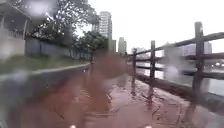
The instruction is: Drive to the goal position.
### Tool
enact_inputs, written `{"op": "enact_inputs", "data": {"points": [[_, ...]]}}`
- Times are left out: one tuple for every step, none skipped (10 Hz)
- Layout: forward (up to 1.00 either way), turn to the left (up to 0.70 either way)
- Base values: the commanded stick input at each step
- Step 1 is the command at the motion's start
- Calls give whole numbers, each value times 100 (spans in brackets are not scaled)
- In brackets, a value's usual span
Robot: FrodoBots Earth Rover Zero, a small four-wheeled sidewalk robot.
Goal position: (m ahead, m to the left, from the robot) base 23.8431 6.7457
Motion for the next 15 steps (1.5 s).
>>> {"op": "enact_inputs", "data": {"points": [[100,0],[100,0],[100,0],[100,0],[100,0],[100,0],[100,0],[100,0],[100,0],[100,0],[100,0],[100,0],[100,0],[100,0],[100,0]]}}
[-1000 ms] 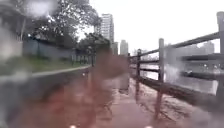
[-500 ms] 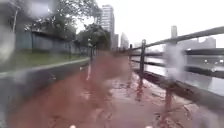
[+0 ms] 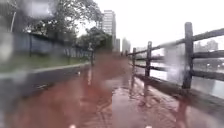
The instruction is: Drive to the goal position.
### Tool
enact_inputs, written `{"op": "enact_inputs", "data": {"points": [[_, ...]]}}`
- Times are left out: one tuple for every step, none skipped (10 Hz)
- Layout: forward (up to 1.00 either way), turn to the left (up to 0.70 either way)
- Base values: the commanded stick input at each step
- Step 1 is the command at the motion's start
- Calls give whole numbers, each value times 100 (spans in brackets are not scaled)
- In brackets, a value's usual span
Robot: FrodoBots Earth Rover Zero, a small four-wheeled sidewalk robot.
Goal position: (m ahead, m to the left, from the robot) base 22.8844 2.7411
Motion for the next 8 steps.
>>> {"op": "enact_inputs", "data": {"points": [[100,0],[100,0],[100,0],[100,0],[100,0],[100,0],[100,0],[100,0]]}}
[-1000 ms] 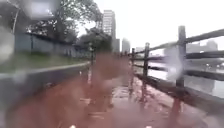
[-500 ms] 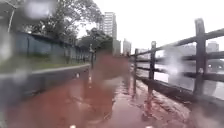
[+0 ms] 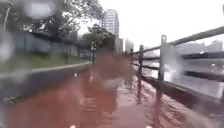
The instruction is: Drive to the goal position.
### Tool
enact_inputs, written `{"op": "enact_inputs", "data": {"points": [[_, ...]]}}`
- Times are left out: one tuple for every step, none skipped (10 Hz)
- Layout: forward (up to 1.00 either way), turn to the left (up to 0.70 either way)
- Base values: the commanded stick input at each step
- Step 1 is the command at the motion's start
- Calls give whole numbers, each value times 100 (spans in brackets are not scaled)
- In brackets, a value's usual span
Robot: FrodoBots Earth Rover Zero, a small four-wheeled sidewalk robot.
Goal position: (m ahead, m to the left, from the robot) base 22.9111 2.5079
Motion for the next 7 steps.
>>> {"op": "enact_inputs", "data": {"points": [[100,0],[100,0],[100,0],[100,0],[100,0],[100,0],[100,0]]}}
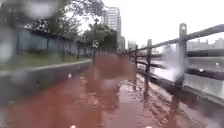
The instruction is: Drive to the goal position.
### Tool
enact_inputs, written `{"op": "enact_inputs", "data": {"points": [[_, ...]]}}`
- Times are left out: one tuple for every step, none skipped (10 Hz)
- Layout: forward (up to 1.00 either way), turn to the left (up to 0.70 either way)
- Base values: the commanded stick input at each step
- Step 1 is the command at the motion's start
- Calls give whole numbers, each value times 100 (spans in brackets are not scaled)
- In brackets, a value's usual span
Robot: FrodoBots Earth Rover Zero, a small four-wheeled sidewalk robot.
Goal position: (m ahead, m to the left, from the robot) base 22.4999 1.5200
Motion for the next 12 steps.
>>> {"op": "enact_inputs", "data": {"points": [[100,0],[100,0],[100,0],[100,0],[100,0],[100,0],[100,0],[100,0],[100,0],[100,0],[100,0],[100,0]]}}
